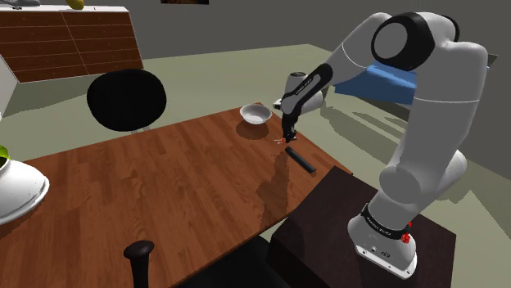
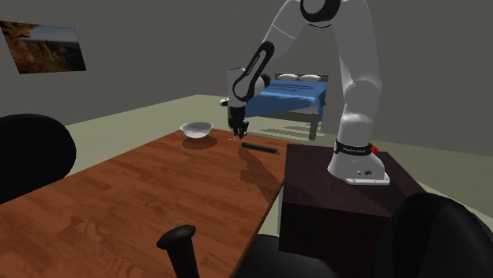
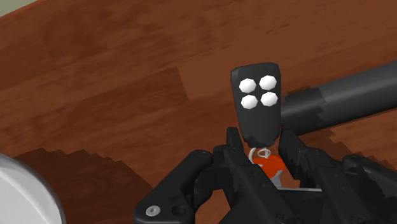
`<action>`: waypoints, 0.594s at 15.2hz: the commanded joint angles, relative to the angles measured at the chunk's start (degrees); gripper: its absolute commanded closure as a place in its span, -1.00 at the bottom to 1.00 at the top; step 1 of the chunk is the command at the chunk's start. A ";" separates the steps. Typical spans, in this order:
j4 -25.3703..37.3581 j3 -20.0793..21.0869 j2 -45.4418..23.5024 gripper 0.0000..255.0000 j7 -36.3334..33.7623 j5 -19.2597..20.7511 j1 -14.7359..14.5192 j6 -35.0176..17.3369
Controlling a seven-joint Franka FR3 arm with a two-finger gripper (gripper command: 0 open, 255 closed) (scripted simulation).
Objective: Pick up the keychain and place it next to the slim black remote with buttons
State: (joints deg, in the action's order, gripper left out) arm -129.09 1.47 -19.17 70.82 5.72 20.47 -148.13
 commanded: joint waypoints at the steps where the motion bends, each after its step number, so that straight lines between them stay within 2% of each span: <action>1: 0.25 -0.12 -1.52 1.00 -0.15 0.20 -0.05 -1.29; 5: 0.60 -0.39 -4.49 1.00 -0.55 0.61 -0.23 -3.91; 9: 0.60 -0.39 -4.49 1.00 -0.55 0.61 -0.23 -3.91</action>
State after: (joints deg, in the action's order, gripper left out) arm -128.46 1.11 -23.54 70.25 6.32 20.22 -152.01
